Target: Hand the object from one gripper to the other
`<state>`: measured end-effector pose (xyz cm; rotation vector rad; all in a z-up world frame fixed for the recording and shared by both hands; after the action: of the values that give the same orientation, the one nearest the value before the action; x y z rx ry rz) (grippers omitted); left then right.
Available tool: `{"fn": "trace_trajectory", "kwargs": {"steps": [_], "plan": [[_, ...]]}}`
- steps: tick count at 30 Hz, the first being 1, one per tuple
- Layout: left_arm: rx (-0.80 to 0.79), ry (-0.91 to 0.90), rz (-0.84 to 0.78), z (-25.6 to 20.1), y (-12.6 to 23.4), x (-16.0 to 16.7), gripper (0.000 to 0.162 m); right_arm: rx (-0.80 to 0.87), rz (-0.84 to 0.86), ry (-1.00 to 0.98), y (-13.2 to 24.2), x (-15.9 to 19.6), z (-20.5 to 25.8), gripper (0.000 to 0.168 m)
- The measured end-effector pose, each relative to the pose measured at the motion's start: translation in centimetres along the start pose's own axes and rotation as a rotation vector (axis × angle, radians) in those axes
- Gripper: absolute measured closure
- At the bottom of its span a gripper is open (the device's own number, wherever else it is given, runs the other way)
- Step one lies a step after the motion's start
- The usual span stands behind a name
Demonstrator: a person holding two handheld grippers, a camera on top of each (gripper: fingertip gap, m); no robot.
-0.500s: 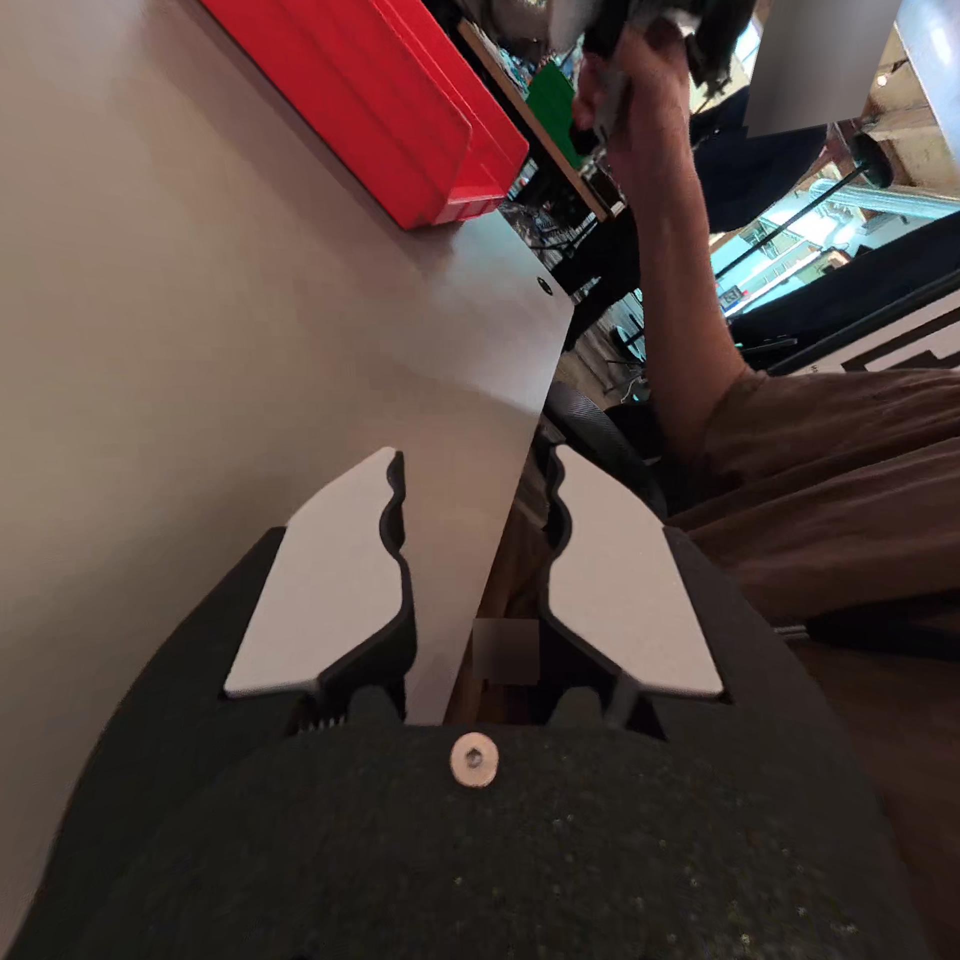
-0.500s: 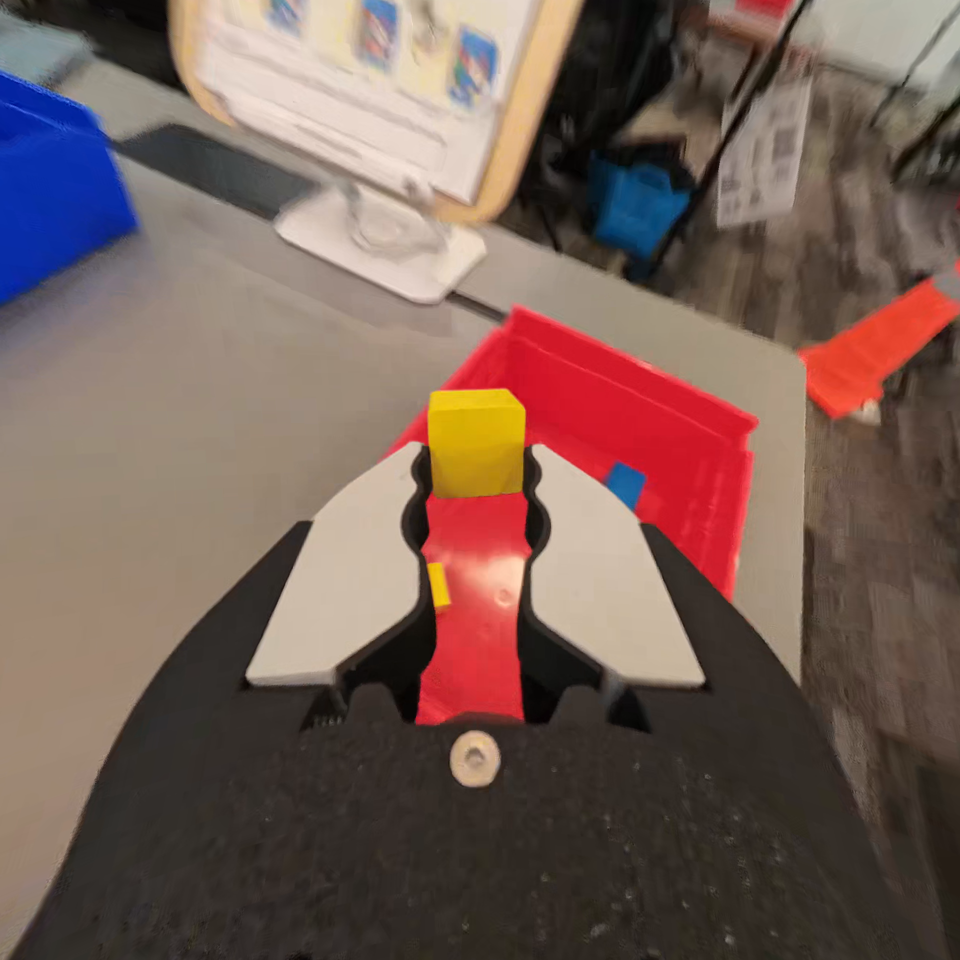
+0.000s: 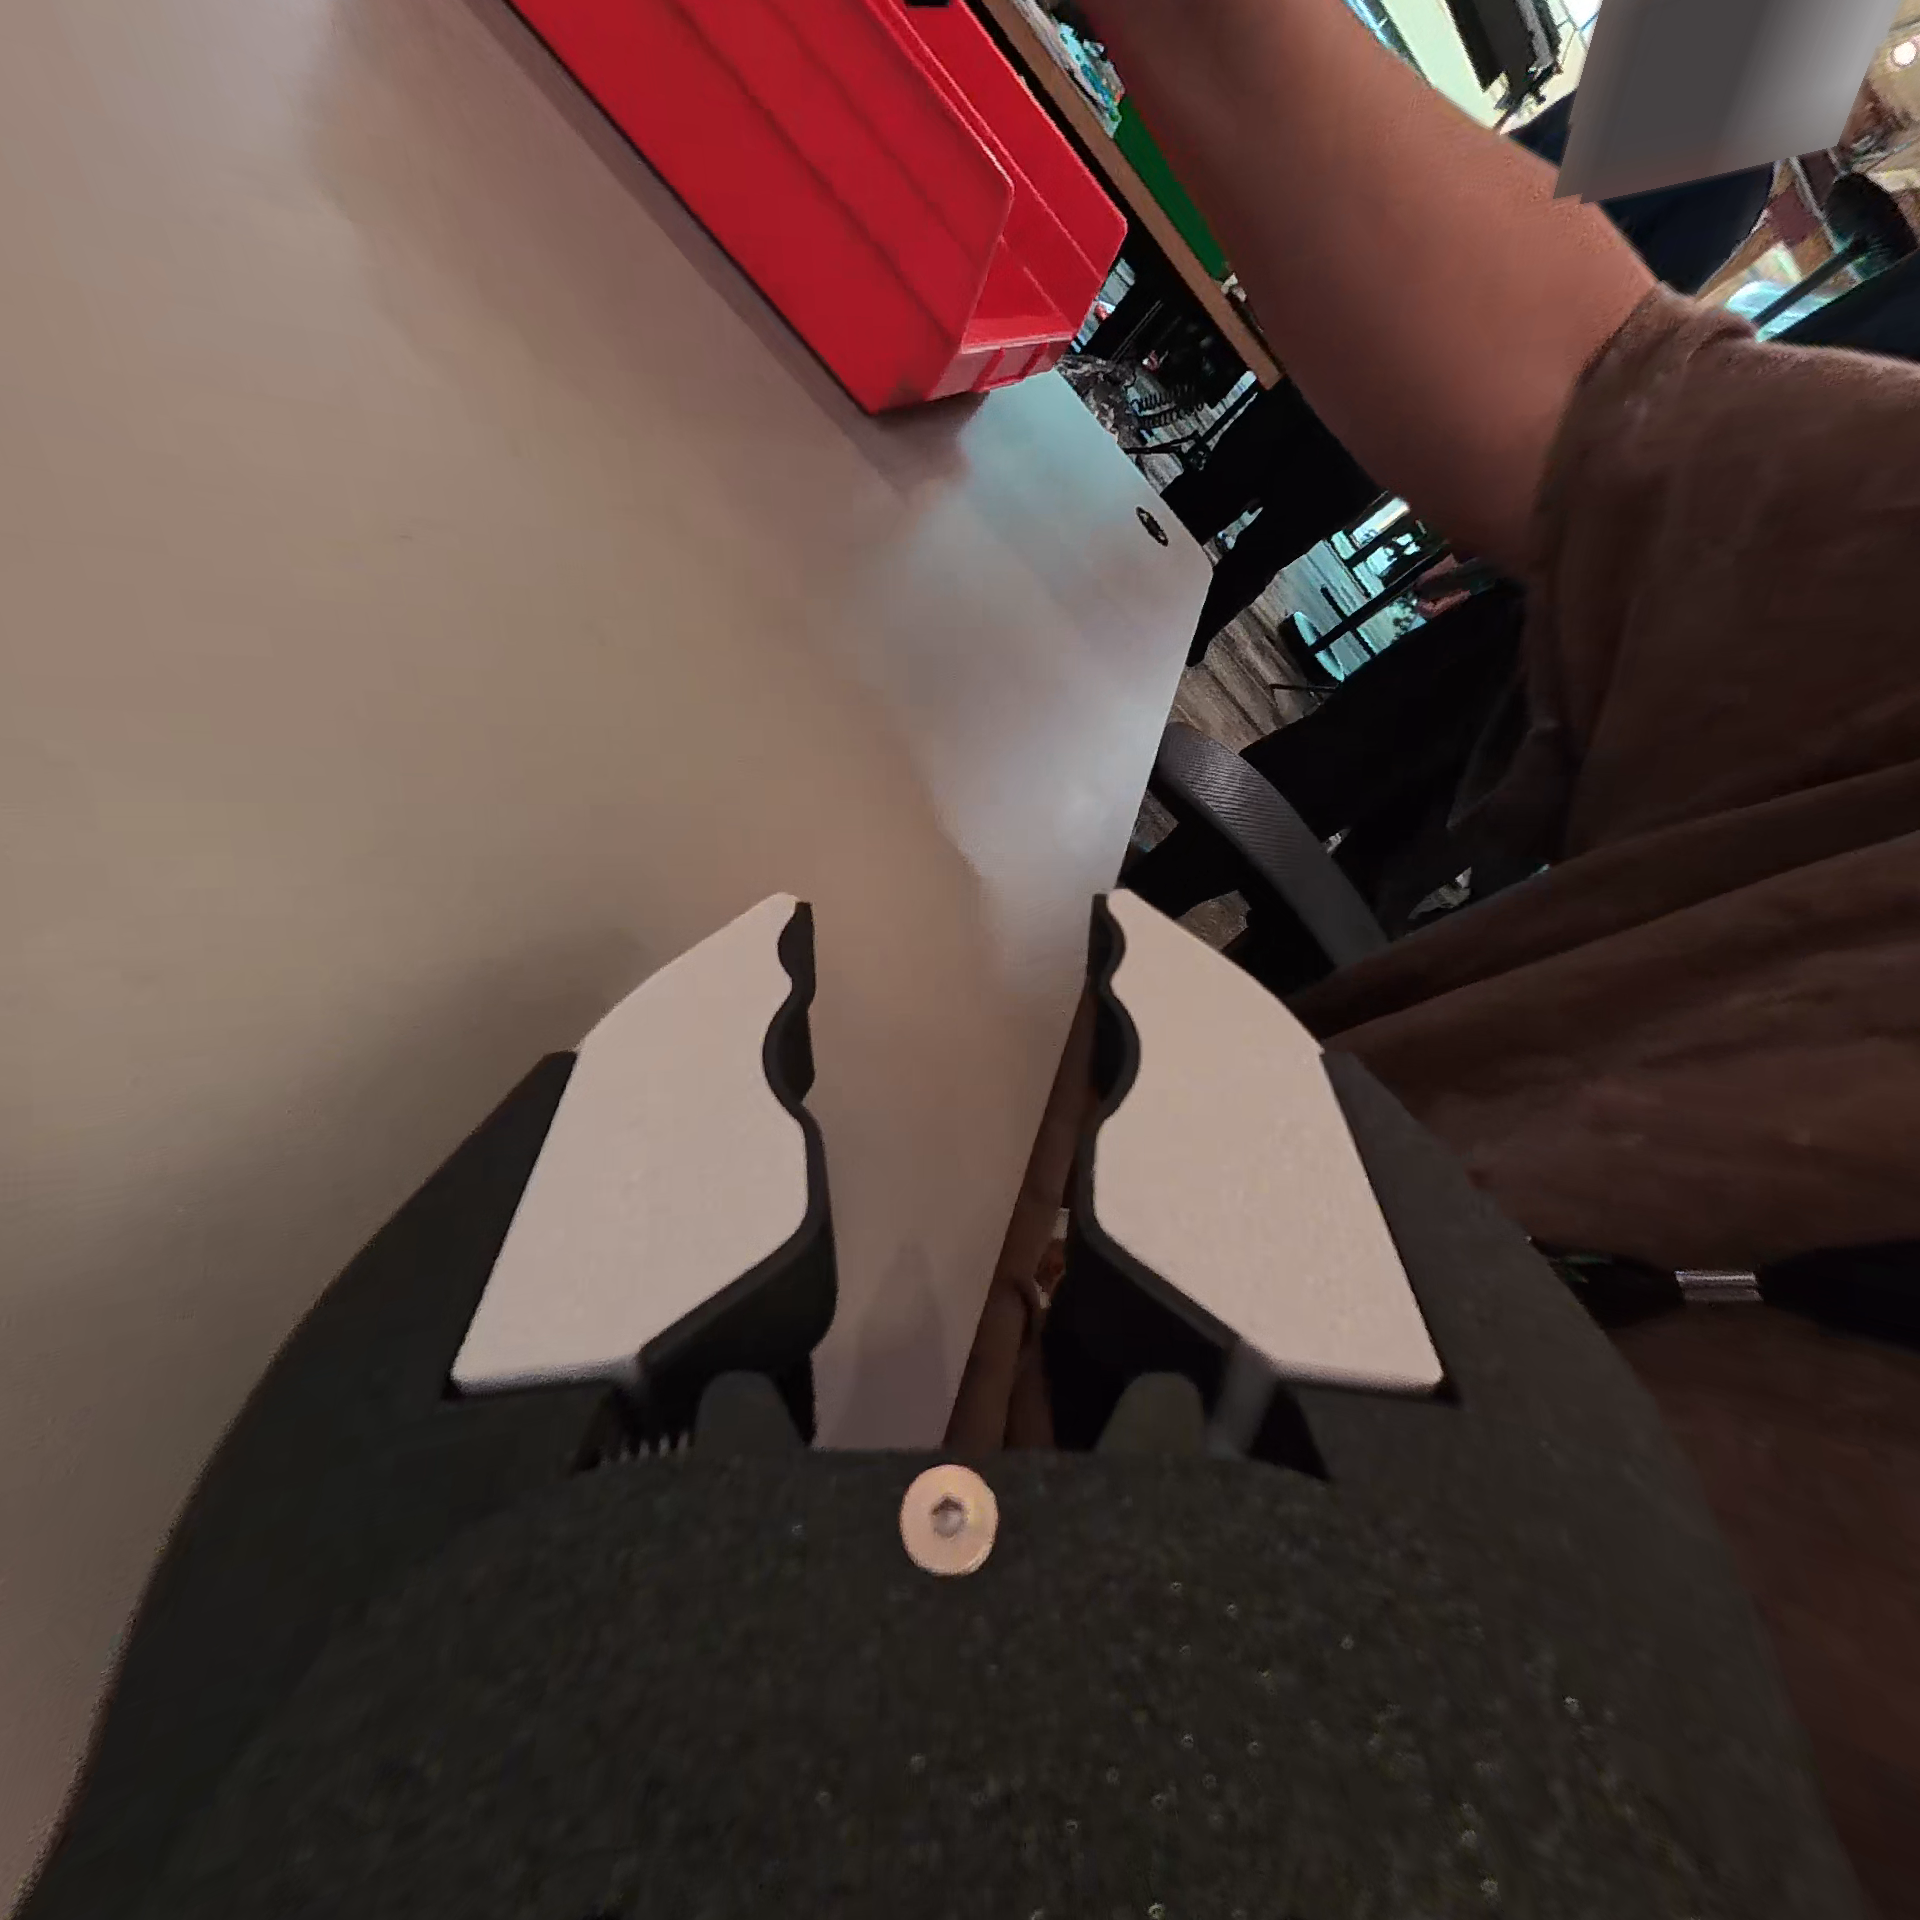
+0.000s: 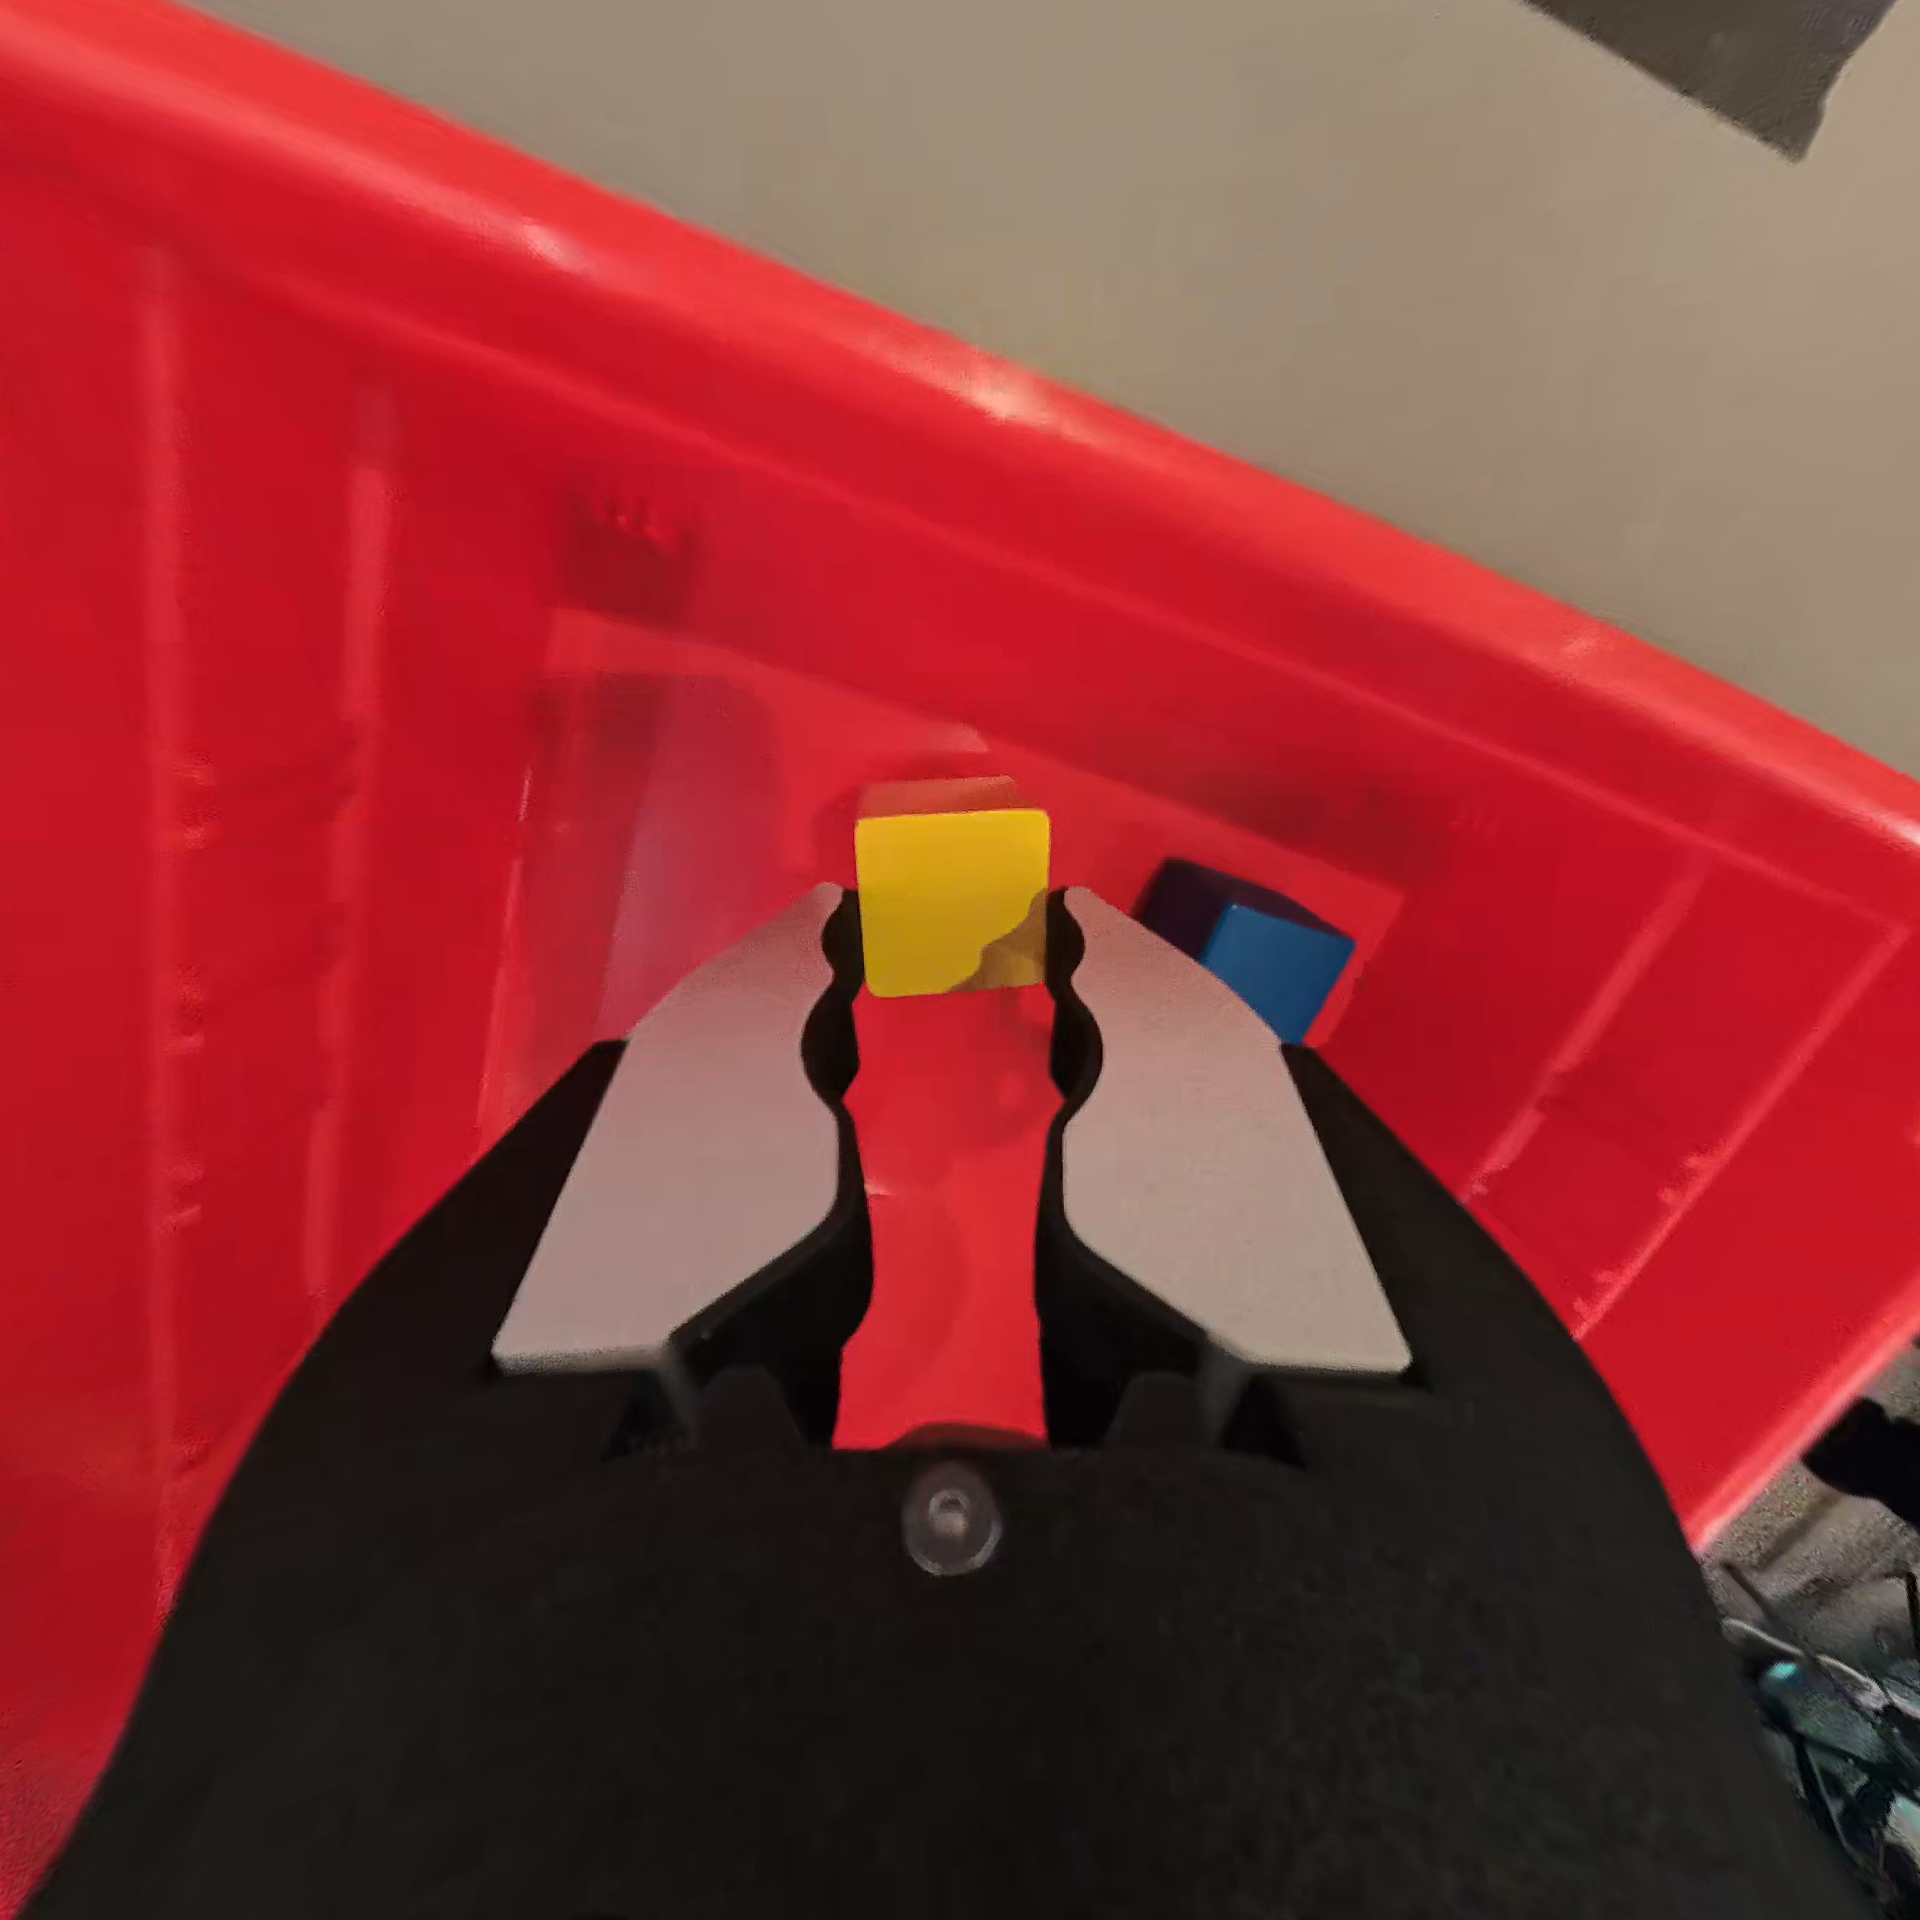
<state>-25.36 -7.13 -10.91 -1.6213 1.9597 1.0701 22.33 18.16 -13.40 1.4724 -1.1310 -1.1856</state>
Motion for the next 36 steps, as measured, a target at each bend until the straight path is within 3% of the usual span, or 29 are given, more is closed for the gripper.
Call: {"fn": "trace_trajectory", "kwargs": {"steps": [8, 11, 15, 17, 19, 23, 26, 31, 36], "plan": [[0.093, -0.028, 0.008, -1.1, 0.1, -0.2, 0.107, -0.052, 0.001, -0.051, -1.1, -0.1, -0.5, 0.134], [0.062, -0.064, 0.009, -1.0, 0.2, -0.2, 0.104, -0.054, -0.096, -0.044, 1.3, -0.1, -0.8, 0.117], [-0.002, -0.102, 0.073, -0.3, 0.5, 0.6, 0.102, -0.107, -0.487, -0.061, 10.6, 2.4, 0.3, 0.115], [-0.053, -0.117, 0.097, 0.5, 0.7, 0.8, 0.103, -0.124, -0.727, -0.048, 14.7, 6.0, 2.4, 0.117], [-0.105, -0.133, 0.103, 1.1, 0.9, 0.8, 0.105, -0.212, -0.931, -0.041, 16.3, 10.4, 6.1, 0.119], [-0.148, -0.157, 0.115, 1.6, 0.9, 0.5, 0.106, -0.389, -1.107, -0.052, 14.2, 18.4, 13.6, 0.122], [-0.178, -0.18, 0.121, 1.7, 1.2, 0.2, 0.106, -0.454, -1.184, -0.082, 12.5, 21.5, 17.3, 0.122], [-0.227, -0.19, 0.067, 1.2, 3.8, -2.6, 0.105, -0.402, -1.218, -0.003, 11.5, 22.8, 19.0, 0.121], [-0.478, -0.315, 0.096, 3.1, 9.4, -7.6, 0.103, -0.438, -1.29, 0.027, 12.5, 22.6, 19.1, 0.122]]}}
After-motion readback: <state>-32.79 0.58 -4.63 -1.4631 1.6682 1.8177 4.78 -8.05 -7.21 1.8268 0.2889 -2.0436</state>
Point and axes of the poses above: each gripper's, where its closed fingertips meet, y back along the fingers, x out of its underside, z = x × y across the jaws, the point moved 4 cm from there along y, back along the fingers, and after that the axes turned 1 degree about y, right-handed, at the moved point
